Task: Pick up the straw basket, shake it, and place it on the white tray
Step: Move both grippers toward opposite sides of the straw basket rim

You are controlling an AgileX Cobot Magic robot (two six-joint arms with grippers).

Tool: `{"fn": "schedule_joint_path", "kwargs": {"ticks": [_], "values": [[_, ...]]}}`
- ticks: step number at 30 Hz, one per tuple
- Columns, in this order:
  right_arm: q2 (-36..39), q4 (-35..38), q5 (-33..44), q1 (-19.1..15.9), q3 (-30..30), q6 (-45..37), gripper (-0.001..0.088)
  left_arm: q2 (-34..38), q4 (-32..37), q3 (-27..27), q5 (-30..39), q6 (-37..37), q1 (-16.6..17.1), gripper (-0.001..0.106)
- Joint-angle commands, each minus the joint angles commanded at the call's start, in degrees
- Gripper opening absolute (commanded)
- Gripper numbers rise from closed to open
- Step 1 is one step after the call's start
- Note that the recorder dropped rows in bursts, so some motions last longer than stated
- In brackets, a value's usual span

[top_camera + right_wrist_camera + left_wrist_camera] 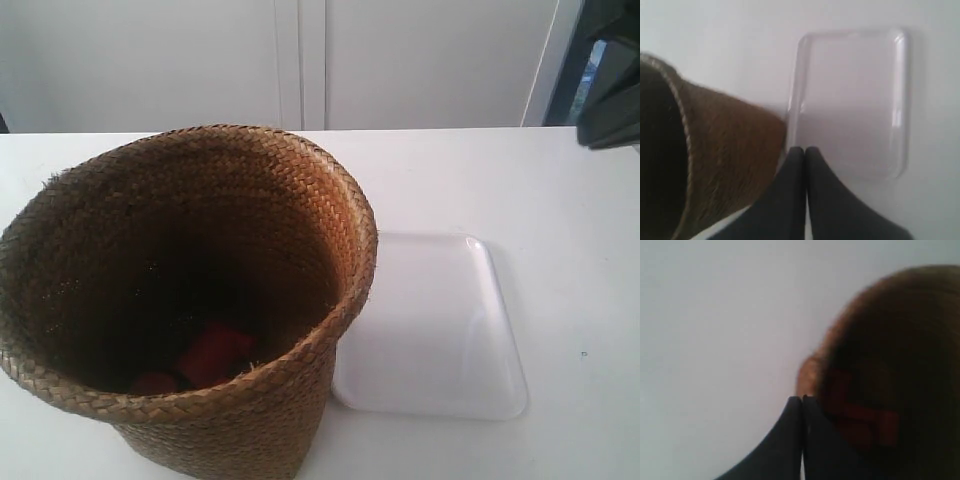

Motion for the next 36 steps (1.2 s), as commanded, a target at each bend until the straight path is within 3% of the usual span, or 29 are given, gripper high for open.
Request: {"fn": "schedule_joint_path", "kwargs": {"ticks": [8,10,12,16,18,20,22,36], "values": [[-0.20,4.88,-1.64,11.89,0.10,-0.20,0.0001,0.00,1.24,-0.12,1.23,0.01,0.00,0.000],[-0.20,6.02,-3.59,13.47,0.10,-1.69,0.0013,0.00,1.35,-0.12,0.66,0.01,0.00,0.006],[-0.20,5.82,-5.17,14.61,0.10,-3.72,0.0067,0.00,1.35,-0.12,0.27,0.01,0.00,0.018],[0.43,5.96,-5.92,14.97,0.10,-4.21,0.0299,0.00,2.45,-0.12,-0.04,0.01,0.00,0.053],[1.17,5.96,-5.40,14.97,0.10,-4.21,0.0484,0.00,2.57,-0.12,-0.12,0.01,0.00,0.068],[2.07,5.96,-4.90,14.97,0.10,-4.21,0.0654,0.00,2.57,-0.12,-0.38,0.01,0.00,0.075],[3.06,5.96,-4.64,14.97,0.10,-4.21,0.0744,0.15,2.40,-0.12,-0.81,0.01,0.00,0.075],[7.13,7.02,-2.70,14.97,0.10,-4.21,0.0757,6.66,0.91,3.46,-1.75,2.80,0.00,0.075]]}}
